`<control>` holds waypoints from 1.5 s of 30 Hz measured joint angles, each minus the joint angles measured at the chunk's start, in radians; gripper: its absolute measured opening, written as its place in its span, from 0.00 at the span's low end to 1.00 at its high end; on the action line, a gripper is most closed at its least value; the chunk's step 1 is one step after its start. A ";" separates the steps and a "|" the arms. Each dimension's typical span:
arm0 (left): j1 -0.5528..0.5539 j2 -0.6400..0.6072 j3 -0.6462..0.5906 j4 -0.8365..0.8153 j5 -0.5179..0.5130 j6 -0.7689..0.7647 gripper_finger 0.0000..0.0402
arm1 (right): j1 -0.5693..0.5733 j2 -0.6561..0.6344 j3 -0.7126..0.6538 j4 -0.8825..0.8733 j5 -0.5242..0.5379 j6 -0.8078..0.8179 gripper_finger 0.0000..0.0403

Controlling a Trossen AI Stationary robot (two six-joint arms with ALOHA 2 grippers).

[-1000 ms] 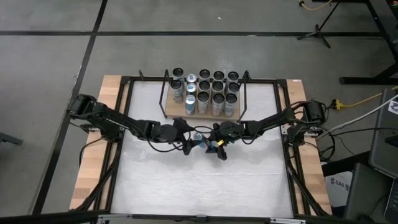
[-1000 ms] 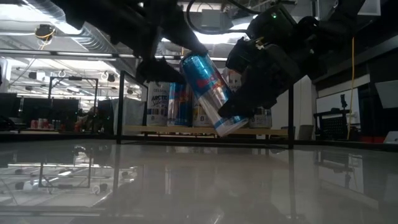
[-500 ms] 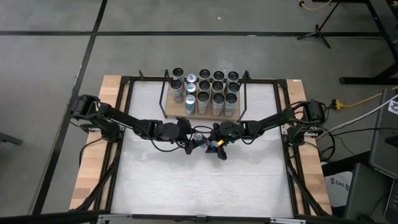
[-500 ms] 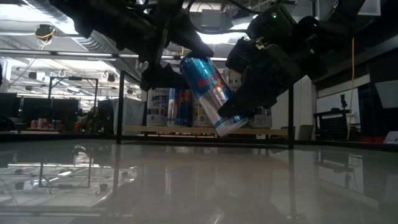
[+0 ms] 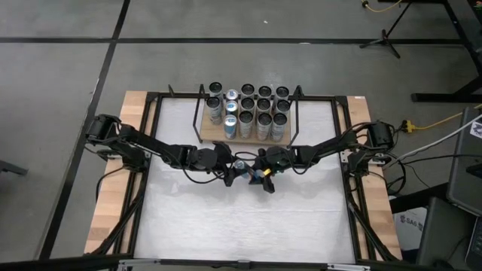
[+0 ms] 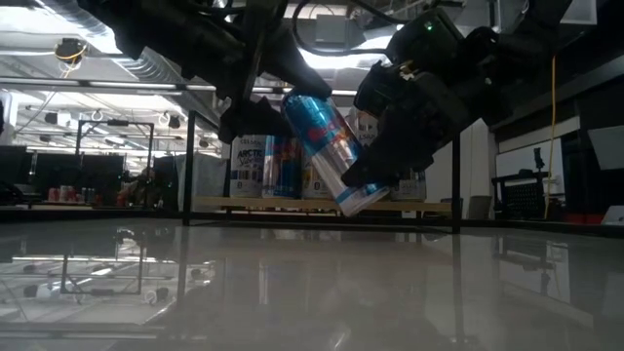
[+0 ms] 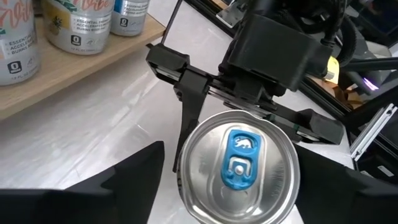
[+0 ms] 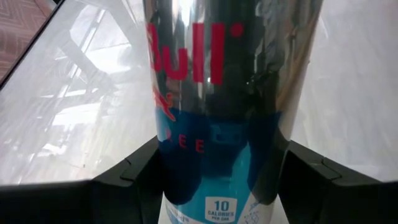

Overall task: Place canned beverage on shelf
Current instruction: Put the blue soda can aligned with the other white soda can on the shelf

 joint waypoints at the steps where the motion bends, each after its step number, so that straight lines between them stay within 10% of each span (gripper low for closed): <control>1: 0.000 0.000 0.000 -0.001 0.000 0.000 0.74 | 0.000 0.000 0.000 -0.001 0.000 0.000 0.58; 21: 0.000 0.000 0.000 -0.003 -0.003 0.001 0.56 | 0.000 0.000 0.000 -0.003 0.029 0.000 0.58; 30: 0.006 0.000 0.000 -0.011 -0.013 0.008 0.56 | 0.000 0.000 0.000 0.001 0.031 0.004 0.76; 45: 0.121 -0.127 0.048 -0.200 0.207 0.160 0.56 | -0.002 -0.064 0.001 -0.111 0.036 0.001 0.84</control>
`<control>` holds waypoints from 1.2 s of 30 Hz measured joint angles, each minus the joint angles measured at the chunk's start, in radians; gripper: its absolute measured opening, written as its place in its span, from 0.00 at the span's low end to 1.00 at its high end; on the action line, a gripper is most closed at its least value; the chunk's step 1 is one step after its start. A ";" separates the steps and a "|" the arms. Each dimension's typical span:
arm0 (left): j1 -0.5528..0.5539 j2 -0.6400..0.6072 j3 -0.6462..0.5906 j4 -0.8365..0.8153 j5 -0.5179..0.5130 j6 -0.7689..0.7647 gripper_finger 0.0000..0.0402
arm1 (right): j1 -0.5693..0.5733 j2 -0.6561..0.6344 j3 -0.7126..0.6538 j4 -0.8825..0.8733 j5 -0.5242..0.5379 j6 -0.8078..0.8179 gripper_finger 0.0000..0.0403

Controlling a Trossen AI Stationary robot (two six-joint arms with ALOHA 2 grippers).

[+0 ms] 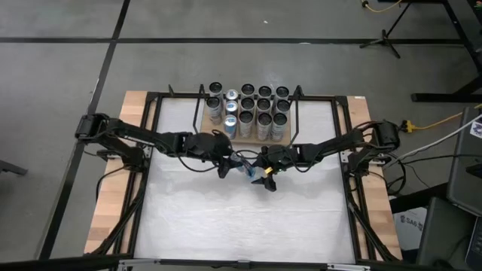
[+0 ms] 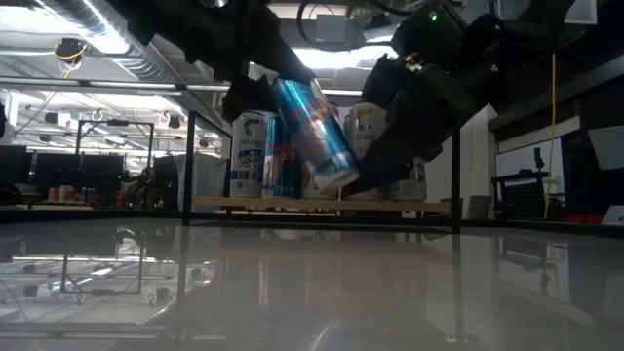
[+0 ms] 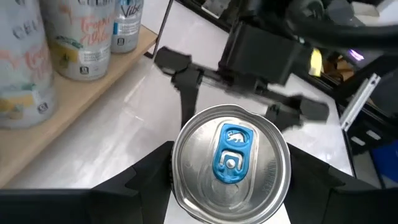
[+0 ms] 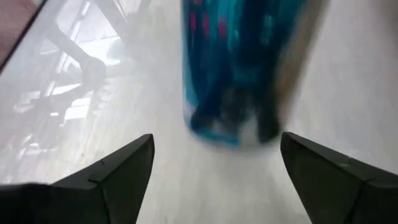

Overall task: Place canned beverage on shelf
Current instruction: Put the blue soda can aligned with the other white soda can on the shelf

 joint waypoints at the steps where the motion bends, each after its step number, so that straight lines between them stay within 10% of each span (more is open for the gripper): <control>1: 0.008 -0.015 0.000 -0.015 0.015 0.015 0.56 | 0.000 -0.016 0.000 -0.027 0.004 -0.001 0.84; 20: 0.247 -0.362 0.000 -0.469 0.081 0.309 0.57 | 0.001 -0.128 0.000 -0.193 0.036 -0.002 0.84; 36: 0.507 -0.375 0.000 -0.518 0.195 0.523 0.57 | 0.001 -0.128 0.000 -0.191 0.036 -0.002 0.84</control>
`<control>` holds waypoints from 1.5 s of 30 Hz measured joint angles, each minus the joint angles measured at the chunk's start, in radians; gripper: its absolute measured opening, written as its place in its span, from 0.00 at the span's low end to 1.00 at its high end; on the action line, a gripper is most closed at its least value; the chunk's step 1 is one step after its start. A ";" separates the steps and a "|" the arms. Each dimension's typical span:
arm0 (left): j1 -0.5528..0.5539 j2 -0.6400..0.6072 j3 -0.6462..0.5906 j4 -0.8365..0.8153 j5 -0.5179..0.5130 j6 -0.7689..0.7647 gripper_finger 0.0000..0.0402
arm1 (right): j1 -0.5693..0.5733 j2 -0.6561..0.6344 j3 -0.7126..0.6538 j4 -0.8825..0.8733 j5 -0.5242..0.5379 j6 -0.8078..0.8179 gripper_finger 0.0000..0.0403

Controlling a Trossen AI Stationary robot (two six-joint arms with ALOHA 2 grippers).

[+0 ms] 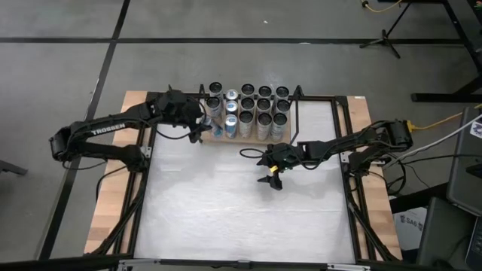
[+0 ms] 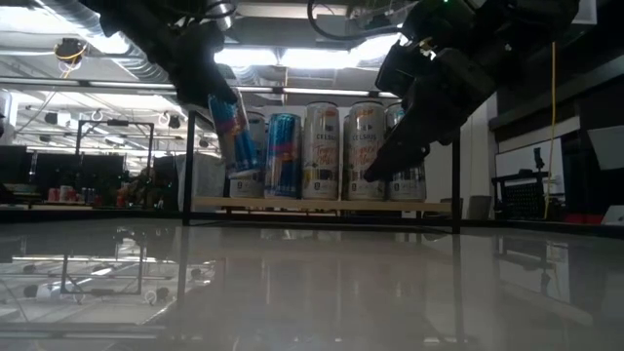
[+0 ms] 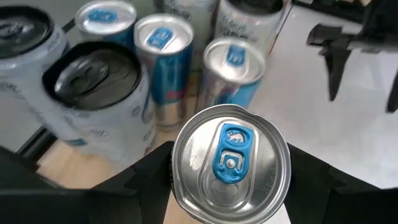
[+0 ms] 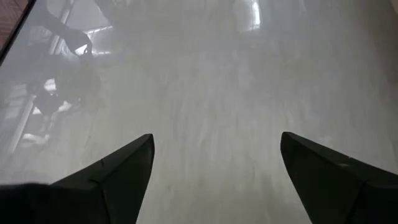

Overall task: Place canned beverage on shelf
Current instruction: Put the blue soda can aligned with the other white soda can on the shelf

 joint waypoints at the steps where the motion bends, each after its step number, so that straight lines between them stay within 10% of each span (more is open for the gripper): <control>1: 0.008 0.000 0.000 -0.010 0.001 0.010 0.57 | 0.000 0.000 0.000 0.000 0.000 0.000 0.84; 45: 0.033 0.103 0.001 -0.026 -0.028 0.179 0.57 | 0.000 0.002 0.000 -0.002 0.027 0.000 0.84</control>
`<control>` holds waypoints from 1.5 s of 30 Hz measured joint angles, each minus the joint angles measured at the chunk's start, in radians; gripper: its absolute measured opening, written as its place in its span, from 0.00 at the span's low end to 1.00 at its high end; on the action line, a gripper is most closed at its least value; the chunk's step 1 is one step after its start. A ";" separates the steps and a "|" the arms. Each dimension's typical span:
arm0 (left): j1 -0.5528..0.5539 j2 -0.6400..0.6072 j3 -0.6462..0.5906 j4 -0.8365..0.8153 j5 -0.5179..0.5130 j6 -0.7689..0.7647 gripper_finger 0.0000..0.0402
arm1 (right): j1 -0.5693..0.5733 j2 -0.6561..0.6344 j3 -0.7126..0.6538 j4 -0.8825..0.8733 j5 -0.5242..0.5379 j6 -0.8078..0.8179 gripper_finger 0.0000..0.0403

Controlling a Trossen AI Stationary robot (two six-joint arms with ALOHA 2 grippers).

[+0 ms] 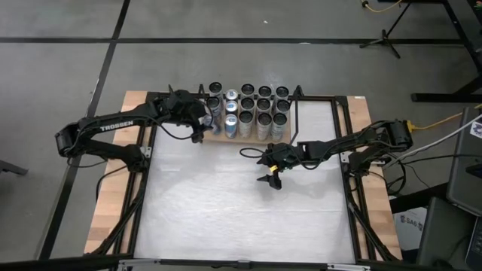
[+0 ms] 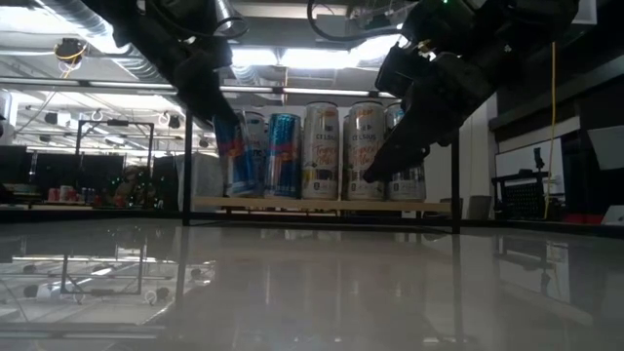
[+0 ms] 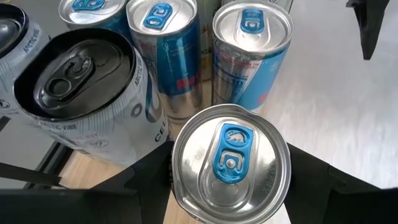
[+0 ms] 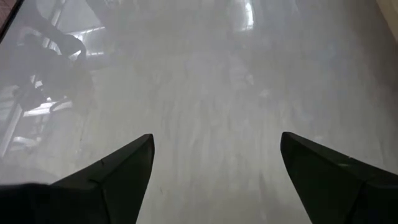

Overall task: Place canned beverage on shelf
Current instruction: Put the blue soda can aligned with the other white soda can on the shelf

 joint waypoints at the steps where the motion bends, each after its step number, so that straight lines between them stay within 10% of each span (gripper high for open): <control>1: 0.000 -0.001 0.001 -0.010 -0.001 0.003 0.57 | 0.000 0.000 0.000 0.000 0.000 0.000 0.84; 45: -0.004 0.000 -0.002 0.031 -0.005 -0.008 0.73 | 0.000 0.000 0.000 0.001 0.002 0.000 0.84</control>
